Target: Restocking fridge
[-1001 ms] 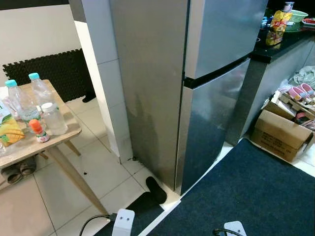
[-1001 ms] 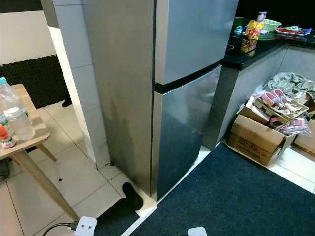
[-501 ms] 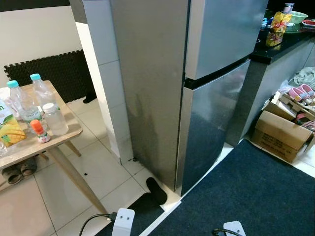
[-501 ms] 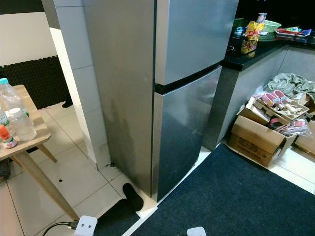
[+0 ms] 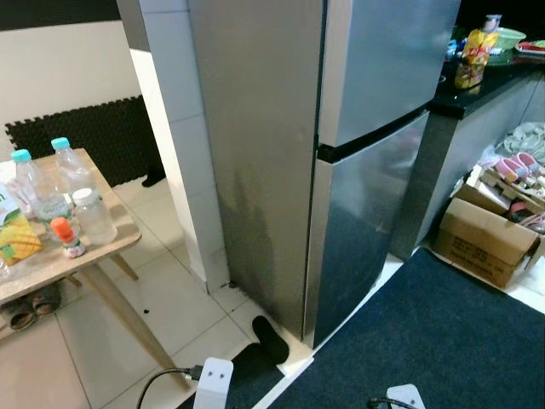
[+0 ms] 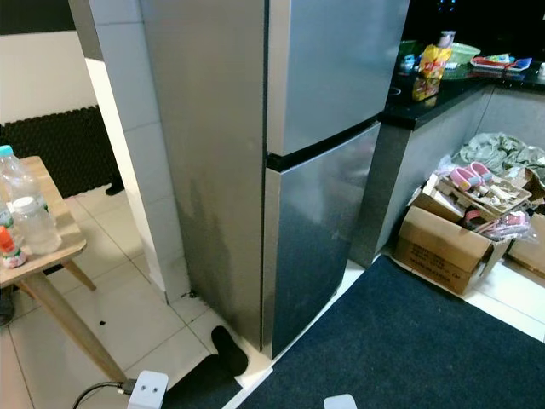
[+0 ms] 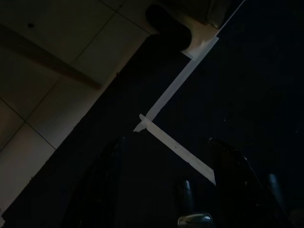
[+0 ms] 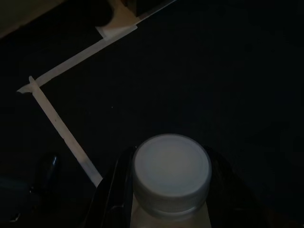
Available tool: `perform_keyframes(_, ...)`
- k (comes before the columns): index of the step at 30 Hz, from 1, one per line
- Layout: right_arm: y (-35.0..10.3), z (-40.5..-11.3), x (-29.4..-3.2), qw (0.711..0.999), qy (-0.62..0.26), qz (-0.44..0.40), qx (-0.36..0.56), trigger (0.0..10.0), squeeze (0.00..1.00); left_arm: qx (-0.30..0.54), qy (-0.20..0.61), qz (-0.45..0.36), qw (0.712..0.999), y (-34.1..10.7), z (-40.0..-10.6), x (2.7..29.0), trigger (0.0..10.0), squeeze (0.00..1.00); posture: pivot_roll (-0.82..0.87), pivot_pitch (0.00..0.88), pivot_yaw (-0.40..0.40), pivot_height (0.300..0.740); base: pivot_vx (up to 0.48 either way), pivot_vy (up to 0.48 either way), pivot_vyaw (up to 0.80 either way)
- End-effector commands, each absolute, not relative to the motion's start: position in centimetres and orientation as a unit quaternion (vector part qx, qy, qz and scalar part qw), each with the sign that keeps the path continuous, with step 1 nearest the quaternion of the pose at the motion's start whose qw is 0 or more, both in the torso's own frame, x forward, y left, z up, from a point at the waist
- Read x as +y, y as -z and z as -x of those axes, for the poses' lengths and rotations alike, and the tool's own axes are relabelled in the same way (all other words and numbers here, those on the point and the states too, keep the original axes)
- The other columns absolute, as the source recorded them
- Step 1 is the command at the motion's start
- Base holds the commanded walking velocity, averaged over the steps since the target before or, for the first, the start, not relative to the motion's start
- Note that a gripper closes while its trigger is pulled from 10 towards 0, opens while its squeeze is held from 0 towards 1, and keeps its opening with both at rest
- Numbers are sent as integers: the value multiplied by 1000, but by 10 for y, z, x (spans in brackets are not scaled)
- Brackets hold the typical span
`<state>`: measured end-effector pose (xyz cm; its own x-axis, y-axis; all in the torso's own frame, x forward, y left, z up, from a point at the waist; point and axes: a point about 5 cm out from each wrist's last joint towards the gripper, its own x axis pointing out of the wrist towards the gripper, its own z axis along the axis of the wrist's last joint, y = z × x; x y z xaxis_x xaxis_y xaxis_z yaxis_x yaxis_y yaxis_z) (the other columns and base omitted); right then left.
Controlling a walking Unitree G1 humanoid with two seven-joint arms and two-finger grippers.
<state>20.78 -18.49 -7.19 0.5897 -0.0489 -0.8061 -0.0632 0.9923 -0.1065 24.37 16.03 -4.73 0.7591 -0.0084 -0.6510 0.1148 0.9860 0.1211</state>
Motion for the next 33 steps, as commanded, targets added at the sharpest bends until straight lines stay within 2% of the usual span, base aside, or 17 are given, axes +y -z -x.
perform_keyframes(1, 71, -209, -185, 893, -1, 59, 447, 10000, 0, 346, 33, -85, 934, 47, -243, 165, 10000, 0, -39, 46, 28, 740, 401, 0, 0)
perform_keyframes(33, 73, -205, -187, 892, 8, 54, 449, 10000, 0, 345, 44, -89, 933, 47, -244, 163, 10000, 0, -46, 61, 41, 740, 382, 0, 0)
